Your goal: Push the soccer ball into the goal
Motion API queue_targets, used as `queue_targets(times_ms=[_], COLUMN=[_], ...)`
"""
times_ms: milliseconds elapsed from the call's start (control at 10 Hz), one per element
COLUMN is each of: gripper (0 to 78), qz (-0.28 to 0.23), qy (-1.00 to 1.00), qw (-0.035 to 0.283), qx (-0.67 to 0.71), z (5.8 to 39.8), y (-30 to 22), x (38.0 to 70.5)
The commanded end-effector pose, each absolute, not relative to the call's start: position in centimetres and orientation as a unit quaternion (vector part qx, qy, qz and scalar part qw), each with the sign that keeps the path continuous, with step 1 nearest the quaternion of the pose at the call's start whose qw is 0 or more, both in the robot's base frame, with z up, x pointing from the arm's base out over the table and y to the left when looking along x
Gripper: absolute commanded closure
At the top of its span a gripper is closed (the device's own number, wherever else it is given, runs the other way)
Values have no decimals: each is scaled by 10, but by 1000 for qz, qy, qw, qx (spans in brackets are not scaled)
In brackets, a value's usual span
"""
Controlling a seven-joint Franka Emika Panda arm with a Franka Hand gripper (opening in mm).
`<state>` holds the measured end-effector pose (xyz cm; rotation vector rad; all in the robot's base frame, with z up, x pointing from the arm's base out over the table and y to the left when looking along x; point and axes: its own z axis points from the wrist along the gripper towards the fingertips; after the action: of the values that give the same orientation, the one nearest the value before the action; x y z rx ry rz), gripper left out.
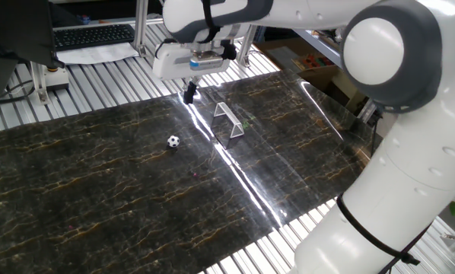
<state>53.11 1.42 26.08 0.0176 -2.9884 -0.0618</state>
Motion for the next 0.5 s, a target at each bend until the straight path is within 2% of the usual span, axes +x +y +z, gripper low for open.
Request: queue_targets(times_ms=[100, 500], gripper=[776, 776], qz=[-11, -13], qy=[-997, -999], qw=[74, 48], qx=[-2, 5], z=[224, 166], y=[29, 41], x=[542, 556])
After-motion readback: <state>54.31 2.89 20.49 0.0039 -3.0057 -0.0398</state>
